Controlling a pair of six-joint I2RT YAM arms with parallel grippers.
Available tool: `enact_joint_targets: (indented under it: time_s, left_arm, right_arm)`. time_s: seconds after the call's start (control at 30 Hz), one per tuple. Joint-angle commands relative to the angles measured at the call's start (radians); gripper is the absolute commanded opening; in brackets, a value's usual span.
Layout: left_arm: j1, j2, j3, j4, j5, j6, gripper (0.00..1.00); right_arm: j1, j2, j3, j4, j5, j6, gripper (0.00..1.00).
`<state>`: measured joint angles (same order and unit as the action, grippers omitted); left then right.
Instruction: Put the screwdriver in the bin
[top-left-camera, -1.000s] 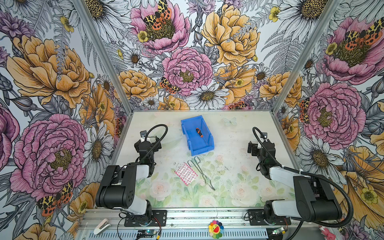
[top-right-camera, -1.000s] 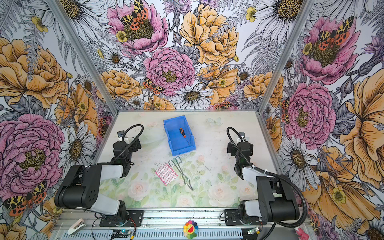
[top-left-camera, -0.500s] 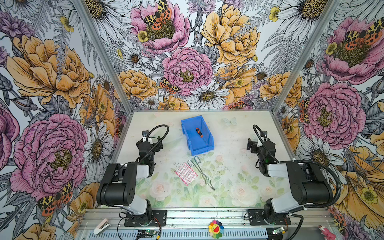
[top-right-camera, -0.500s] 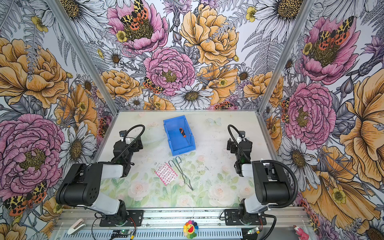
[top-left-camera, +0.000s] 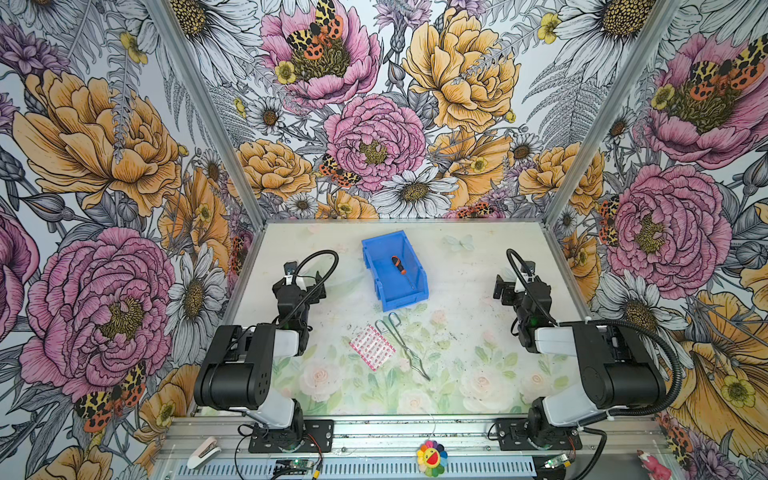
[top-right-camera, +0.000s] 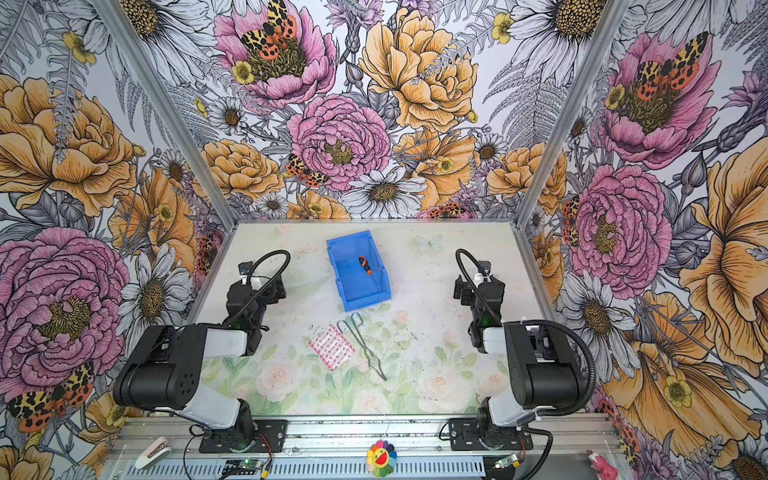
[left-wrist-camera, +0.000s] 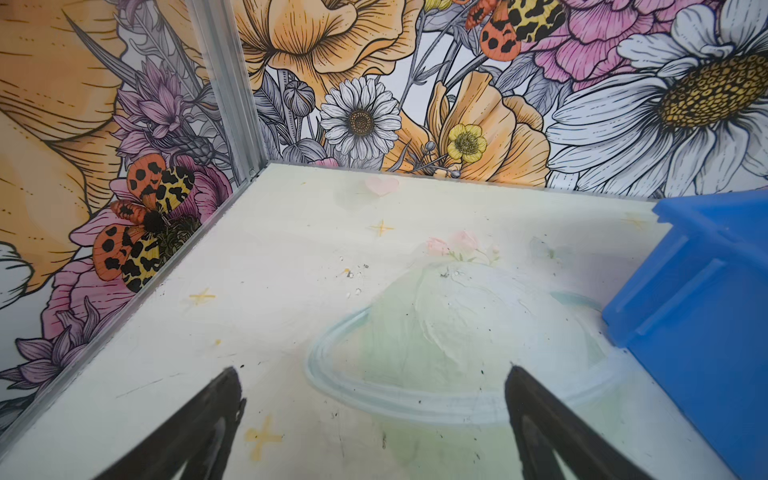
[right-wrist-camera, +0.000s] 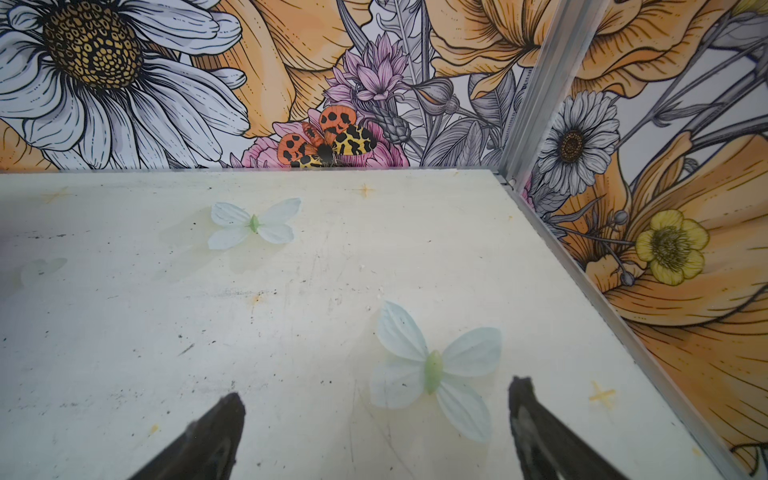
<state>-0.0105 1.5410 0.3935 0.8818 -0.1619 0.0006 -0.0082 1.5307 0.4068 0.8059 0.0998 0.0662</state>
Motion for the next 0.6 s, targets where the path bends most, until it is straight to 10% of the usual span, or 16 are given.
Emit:
enact_joint_targets:
  time_s: [0.0,0.57]
  left_arm:
    - [0.003,0.008,-0.015,0.051,0.023,0.013,0.99]
    - [0.001,0.008,-0.015,0.05,0.024,0.013,0.99]
  right_arm:
    - [-0.01,0.002,-0.009,0.044,-0.003,0.013,0.99]
    - [-0.009,0.003,-0.008,0.044,-0.002,0.013,1.0]
